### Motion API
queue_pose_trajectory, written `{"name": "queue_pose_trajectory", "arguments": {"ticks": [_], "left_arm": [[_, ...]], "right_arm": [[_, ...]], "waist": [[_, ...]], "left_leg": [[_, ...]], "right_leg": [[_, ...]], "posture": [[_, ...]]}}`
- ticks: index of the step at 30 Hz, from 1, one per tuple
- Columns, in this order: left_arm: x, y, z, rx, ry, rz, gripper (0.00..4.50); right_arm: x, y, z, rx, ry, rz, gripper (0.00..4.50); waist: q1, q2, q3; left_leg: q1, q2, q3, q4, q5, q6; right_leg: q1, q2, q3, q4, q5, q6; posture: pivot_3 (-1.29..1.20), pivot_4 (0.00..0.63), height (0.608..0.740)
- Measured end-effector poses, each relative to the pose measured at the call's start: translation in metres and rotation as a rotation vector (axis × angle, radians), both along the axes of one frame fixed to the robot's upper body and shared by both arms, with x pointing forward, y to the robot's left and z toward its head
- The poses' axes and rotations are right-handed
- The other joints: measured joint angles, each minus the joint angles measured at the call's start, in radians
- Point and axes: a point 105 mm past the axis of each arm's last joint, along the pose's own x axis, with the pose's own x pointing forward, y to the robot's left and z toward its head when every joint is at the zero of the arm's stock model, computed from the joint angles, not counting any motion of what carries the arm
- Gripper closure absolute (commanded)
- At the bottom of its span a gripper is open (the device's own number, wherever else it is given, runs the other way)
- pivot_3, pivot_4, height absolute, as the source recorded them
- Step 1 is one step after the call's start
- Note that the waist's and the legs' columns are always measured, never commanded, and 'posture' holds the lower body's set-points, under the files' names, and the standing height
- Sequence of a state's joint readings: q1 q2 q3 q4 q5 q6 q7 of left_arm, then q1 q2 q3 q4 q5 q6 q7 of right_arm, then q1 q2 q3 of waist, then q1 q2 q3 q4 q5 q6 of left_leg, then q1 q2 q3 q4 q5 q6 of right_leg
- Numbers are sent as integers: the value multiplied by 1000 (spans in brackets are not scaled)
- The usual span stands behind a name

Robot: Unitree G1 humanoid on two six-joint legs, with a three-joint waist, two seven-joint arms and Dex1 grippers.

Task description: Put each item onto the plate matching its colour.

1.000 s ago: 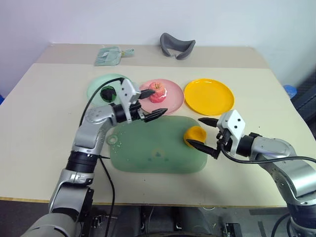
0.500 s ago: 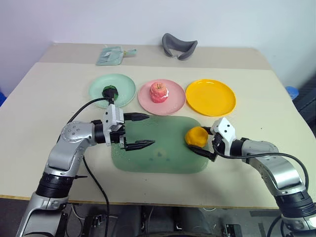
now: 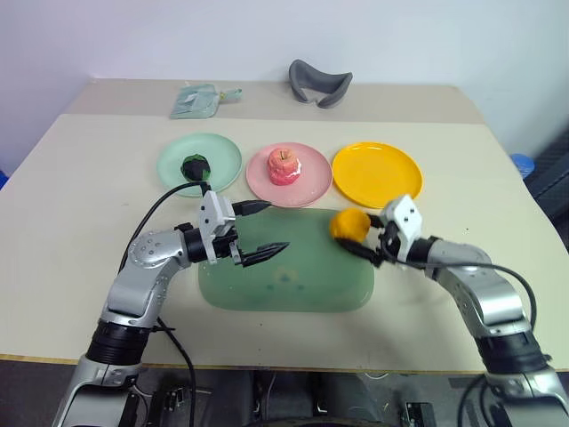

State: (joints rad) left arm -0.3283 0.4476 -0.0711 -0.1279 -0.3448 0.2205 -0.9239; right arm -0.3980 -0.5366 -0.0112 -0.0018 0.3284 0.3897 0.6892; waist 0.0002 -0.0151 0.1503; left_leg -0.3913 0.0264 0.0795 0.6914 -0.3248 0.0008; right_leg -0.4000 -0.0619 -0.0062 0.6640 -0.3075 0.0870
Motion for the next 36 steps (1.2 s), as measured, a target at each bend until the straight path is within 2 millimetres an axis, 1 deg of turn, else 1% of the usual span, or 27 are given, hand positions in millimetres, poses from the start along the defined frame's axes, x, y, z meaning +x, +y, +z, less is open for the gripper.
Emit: {"name": "queue_pose_trajectory", "arguments": {"ticks": [2, 4, 5, 10, 13, 15, 16, 17, 20, 23, 25, 28, 30, 32, 35, 36], "left_arm": [[5, -2, -1, -6, 8, 42, 0], [8, -6, -3, -13, 16, 67, 0], [10, -9, -2, -19, 12, 82, 0], [20, -18, 8, -58, -27, 157, 0], [21, -20, 9, -75, -28, 177, 0], [22, -20, 10, -77, -31, 185, 0], [22, -19, 10, -77, -32, 187, 0], [21, -19, 10, -77, -33, 193, 0], [21, -18, 9, -74, -20, 202, 0], [21, -19, 9, -74, -12, 211, 0], [22, -18, 9, -77, -8, 223, 0], [23, -19, 9, -84, -8, 228, 0], [23, -17, 9, -83, -12, 235, 0], [26, -13, 7, -81, -27, 256, 0], [31, -4, 2, -75, -31, 281, 0], [32, 2, 0, -74, -29, 301, 0]], "right_arm": [[24, -13, 17, 19, -59, -91, 1466], [42, -22, 24, 38, -85, -154, 1466], [49, -24, 23, 47, -81, -175, 1466], [79, -29, 3, 44, -19, -248, 1466], [88, -34, -5, 31, 4, -285, 1466], [91, -36, -12, 32, 22, -303, 1466], [91, -38, -15, 28, 33, -311, 442], [92, -39, -19, 23, 42, -320, 74], [93, -41, -23, 13, 39, -339, 74], [94, -43, -20, 13, 12, -354, 74], [95, -44, -13, 23, -16, -361, 74], [91, -46, 4, 44, -97, -361, 74], [81, -51, 15, 53, -153, -359, 74], [62, -56, 19, 65, -187, -359, 74], [33, -56, 14, 56, -191, -347, 74], [22, -54, 11, 50, -185, -335, 74]], "waist": [[-2, 0, 0], [0, 0, 0], [0, 0, 0], [-15, 0, 0], [-20, 1, 0], [-21, 1, 0], [-21, 1, 1], [-21, 1, 1], [-20, 1, 1], [-20, 1, 1], [-20, 1, 1], [-16, 1, 1], [-13, 1, 1], [-10, 2, 1], [-12, 2, 1], [-13, 2, 0]], "left_leg": [[0, 0, 0, 0, 0, 0], [0, 0, 0, 0, 0, 0], [0, 0, 0, 0, 0, 0], [0, 0, 1, -1, 0, 0], [0, 0, 2, -2, 1, -1], [0, 0, 2, -2, 1, -2], [0, 0, 2, -2, 1, -2], [0, 0, 2, -2, 1, -2], [0, 0, 2, -2, 1, -2], [0, 0, 2, -2, 1, -2], [0, 0, 2, -2, 1, -2], [0, 0, 2, -2, 1, -2], [-1, 0, 1, -3, 1, -2], [-1, 0, 1, -3, 1, -2], [0, 0, 1, -3, 1, -2], [0, 0, 1, -4, 1, -2]], "right_leg": [[0, 0, 0, 0, 0, 0], [0, 0, 0, 0, 0, 0], [0, 0, 0, -1, 0, 0], [-1, 0, 0, 0, 0, 0], [-1, 0, 0, 0, 0, 0], [-2, 0, 0, 0, 0, 0], [-2, -1, 0, 0, 0, 0], [-1, -1, 0, 0, 0, 0], [-1, -1, 0, 0, 0, 0], [-1, -1, 0, 0, 0, 0], [-1, -1, 0, 0, 0, 0], [-1, -1, 0, 0, 0, 0], [-1, -1, 0, 0, 0, 0], [-1, -2, 0, 0, 0, 0], [-1, -2, 0, 0, 0, 0], [-1, -2, 0, 0, 0, 0]], "posture": [[0, 150, 740], [0, 150, 740], [0, 150, 740], [0, 150, 740], [0, 150, 740], [0, 150, 740], [0, 150, 740], [0, 150, 740], [0, 150, 740], [0, 150, 740], [0, 150, 740], [0, 150, 740], [0, 150, 740], [0, 150, 740], [0, 150, 740], [0, 150, 740]]}}
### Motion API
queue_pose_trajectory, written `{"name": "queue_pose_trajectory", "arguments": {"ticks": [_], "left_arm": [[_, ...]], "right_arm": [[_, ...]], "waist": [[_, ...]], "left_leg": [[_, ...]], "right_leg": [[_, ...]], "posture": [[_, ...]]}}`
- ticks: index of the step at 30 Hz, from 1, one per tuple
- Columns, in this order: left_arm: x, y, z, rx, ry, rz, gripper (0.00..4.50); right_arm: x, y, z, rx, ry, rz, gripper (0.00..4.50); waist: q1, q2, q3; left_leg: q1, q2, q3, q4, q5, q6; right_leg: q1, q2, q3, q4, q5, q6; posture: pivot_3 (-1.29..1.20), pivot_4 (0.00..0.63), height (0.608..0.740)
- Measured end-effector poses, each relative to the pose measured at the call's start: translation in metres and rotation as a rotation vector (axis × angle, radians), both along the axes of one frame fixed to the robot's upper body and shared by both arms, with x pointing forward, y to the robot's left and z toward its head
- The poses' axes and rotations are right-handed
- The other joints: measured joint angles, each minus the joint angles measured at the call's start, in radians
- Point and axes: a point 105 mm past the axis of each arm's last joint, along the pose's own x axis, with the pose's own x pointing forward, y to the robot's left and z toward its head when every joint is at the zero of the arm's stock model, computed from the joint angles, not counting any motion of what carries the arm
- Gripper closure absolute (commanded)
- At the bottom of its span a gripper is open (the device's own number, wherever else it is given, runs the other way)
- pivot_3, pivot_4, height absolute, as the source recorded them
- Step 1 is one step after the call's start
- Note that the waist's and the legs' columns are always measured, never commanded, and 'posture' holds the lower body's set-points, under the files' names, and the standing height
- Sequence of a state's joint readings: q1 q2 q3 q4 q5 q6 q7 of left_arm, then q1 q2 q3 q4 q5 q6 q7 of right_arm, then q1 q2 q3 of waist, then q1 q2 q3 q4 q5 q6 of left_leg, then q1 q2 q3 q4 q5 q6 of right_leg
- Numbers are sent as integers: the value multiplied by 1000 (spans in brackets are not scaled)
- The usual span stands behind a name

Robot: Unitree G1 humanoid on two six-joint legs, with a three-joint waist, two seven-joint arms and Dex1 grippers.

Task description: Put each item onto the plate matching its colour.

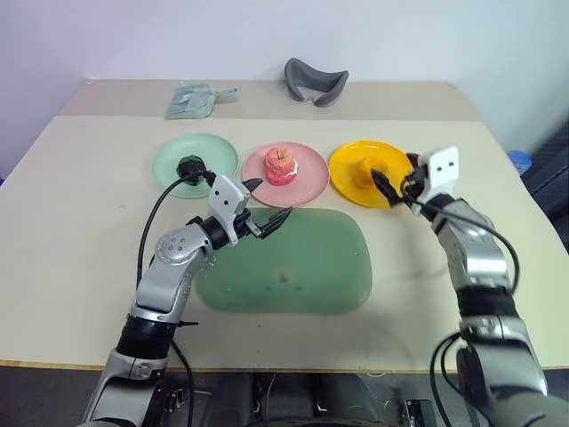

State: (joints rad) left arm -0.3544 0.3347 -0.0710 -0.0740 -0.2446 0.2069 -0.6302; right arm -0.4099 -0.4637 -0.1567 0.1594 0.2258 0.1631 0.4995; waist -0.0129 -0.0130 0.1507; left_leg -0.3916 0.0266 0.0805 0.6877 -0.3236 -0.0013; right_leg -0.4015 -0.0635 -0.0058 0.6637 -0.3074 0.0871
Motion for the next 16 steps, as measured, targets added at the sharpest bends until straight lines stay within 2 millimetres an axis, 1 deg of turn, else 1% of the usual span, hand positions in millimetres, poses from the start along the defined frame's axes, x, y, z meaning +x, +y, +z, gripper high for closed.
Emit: {"name": "queue_pose_trajectory", "arguments": {"ticks": [2, 5, 8, 9, 12, 14, 16], "left_arm": [[1, 9, -3, -7, 14, 23, 0], [-5, 18, -9, -18, 39, 19, 0], [-20, 31, -15, -4, 64, 2, 0], [-24, 41, -17, 4, 75, 13, 0], [-34, 58, -17, 15, 90, 39, 0], [-41, 65, -15, 31, 98, 35, 0], [-48, 69, -15, 49, 118, 25, 0]], "right_arm": [[-22, 4, -5, -5, 14, 22, 74], [-45, 14, -11, 9, 38, 64, 74], [-71, 21, -23, 30, 82, 90, 74], [-79, 21, -30, 33, 112, 89, 74], [-92, 16, -42, 32, 160, 72, 74], [-96, 12, -42, 34, 163, 63, 74], [-99, 4, -44, 30, 167, 51, 74]], "waist": [[-1, 0, 0], [-2, 0, 0], [0, 0, 0], [-1, 0, 0], [0, 0, 0], [1, 0, 0], [3, 0, 0]], "left_leg": [[0, 0, 0, 0, 0, 0], [1, 0, 0, -1, 0, 0], [1, 0, 0, -2, 0, 0], [1, 0, 0, -2, 0, 0], [2, 0, 0, -2, 0, 0], [3, 0, 0, -2, 0, 0], [3, -1, 0, -2, 0, 0]], "right_leg": [[0, 0, 0, 0, 0, 0], [0, 0, 0, 0, 0, 0], [0, 0, 0, -1, 0, 0], [0, 0, 1, -1, 0, 0], [1, -1, 1, -1, 0, 0], [2, -1, 0, -1, 0, 0], [2, -1, 0, -1, 0, 0]], "posture": [[0, 150, 740], [0, 150, 740], [0, 150, 740], [0, 150, 740], [0, 150, 740], [0, 150, 740], [0, 150, 740]]}}
